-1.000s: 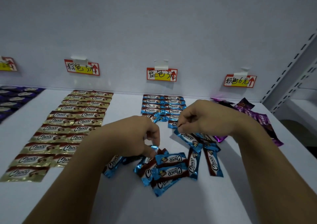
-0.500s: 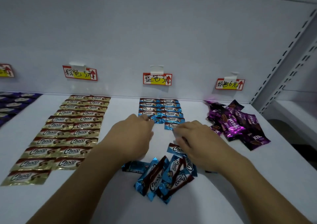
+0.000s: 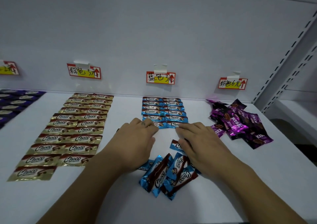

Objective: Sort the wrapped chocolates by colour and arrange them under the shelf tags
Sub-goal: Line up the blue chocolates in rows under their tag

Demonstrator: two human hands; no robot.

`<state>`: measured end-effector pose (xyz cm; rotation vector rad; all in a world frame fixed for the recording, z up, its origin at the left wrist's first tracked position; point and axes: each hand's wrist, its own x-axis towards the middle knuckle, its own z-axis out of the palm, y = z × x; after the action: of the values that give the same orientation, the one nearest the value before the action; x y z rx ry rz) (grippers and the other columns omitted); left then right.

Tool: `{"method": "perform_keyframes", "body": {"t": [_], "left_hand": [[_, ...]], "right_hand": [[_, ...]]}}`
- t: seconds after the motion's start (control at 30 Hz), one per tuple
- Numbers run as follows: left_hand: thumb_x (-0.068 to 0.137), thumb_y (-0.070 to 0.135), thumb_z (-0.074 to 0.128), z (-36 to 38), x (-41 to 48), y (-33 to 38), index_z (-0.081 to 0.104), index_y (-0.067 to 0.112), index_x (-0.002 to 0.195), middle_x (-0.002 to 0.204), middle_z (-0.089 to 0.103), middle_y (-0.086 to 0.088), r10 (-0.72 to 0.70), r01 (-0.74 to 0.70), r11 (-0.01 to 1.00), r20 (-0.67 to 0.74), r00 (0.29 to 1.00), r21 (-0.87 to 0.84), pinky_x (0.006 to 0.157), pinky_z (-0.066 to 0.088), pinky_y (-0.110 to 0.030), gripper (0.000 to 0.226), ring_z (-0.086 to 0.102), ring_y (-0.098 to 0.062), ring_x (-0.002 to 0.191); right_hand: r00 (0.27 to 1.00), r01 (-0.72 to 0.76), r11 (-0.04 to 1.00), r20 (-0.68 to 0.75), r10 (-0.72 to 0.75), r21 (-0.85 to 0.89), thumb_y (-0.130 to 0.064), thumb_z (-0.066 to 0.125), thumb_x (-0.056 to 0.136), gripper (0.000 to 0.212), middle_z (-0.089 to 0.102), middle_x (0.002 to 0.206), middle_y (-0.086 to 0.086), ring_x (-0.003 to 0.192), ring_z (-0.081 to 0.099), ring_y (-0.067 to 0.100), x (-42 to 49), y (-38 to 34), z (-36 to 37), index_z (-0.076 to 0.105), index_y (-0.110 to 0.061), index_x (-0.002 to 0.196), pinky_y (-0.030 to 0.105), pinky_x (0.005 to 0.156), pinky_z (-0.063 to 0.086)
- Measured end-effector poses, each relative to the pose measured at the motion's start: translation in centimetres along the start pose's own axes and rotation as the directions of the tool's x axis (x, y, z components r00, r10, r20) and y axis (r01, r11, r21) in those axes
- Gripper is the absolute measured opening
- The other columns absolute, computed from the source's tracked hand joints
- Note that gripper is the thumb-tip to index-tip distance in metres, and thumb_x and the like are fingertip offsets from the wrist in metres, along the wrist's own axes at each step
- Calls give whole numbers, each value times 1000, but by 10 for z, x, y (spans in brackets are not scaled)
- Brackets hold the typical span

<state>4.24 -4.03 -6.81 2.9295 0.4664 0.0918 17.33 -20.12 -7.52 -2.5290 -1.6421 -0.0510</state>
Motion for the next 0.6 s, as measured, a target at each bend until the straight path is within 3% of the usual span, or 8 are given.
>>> {"method": "perform_keyframes", "body": {"t": [0.3,0.6], "left_hand": [[102,35,32,5,1,-3,34,31,139,142,38,9,-17,17,1000,-39,999,-21,100,34,-30,37,36,-11,125],[102,37,33,5,-7,-4,28,32,144,151,27,11,-16,15,999,-43,999,-29,109,25,-35,43,25,-12,135]], "right_hand": [[1000,15,1000,19,-15,19,-40,27,102,43,34,150,-16,132,27,3,-1,6,1,38,-30,142,20,101,18],[1000,-12,997,7,11,75,-41,30,102,43,32,153,-14,135,25,4,-2,2,-8,38,-31,143,24,107,20]]}}
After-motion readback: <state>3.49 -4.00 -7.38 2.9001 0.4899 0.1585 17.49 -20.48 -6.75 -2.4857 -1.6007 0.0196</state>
